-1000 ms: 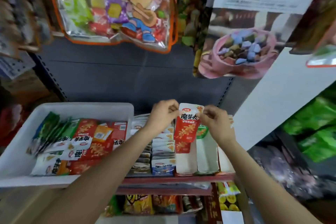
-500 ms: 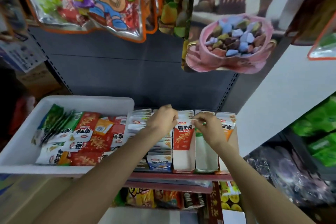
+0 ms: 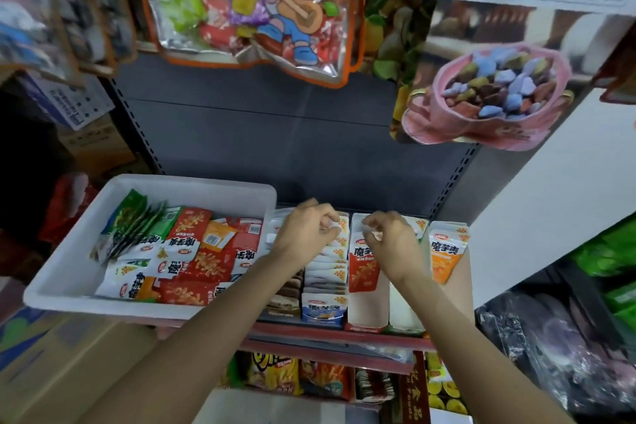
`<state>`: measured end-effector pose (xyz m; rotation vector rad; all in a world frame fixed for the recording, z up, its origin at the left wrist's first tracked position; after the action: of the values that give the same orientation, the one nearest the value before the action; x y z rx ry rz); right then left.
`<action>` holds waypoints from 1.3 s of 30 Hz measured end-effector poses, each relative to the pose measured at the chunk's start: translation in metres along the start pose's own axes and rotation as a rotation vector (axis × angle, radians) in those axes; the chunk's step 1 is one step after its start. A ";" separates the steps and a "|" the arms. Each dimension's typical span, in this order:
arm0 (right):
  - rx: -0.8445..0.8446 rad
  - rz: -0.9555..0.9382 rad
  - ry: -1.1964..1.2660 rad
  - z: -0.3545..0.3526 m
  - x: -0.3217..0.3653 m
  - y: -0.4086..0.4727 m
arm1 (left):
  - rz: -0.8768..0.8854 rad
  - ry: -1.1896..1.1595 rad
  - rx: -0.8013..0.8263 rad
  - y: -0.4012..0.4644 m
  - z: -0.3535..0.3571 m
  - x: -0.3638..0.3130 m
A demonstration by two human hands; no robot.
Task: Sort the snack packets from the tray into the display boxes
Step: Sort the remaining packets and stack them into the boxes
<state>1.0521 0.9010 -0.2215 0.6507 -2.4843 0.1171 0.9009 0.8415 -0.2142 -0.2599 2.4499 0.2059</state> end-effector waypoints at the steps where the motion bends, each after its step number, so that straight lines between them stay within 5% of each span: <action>1: -0.009 -0.028 0.022 0.003 0.014 -0.001 | -0.009 -0.033 -0.028 -0.006 -0.010 0.009; 9: 0.213 -0.298 0.129 0.077 0.146 -0.008 | -0.288 -0.129 -0.153 -0.070 -0.083 0.120; 16: 0.619 -0.270 -0.107 0.173 0.204 -0.009 | -0.660 0.088 0.132 -0.107 -0.110 0.227; 20: 0.812 -0.204 -0.278 0.207 0.202 -0.012 | -0.729 0.001 0.131 -0.109 -0.121 0.247; 25: 0.771 -0.148 -0.163 0.211 0.201 -0.009 | -0.772 -0.143 0.050 -0.110 -0.128 0.250; 39: 0.157 -0.210 0.465 0.101 0.206 0.012 | -0.187 -0.282 -0.204 -0.094 -0.168 0.143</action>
<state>0.8466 0.8018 -0.1934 0.8386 -1.9632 0.3448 0.7131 0.6957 -0.1824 -0.5106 2.1121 0.3839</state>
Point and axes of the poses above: each hand's wrist, its own y-axis towards the middle knuckle, its own z-axis out of the palm, x = y × z, the point moved 3 cm from there along y, towards the middle knuckle, and after that the axes turned 3 degrees about x, right-handed, at the moved point
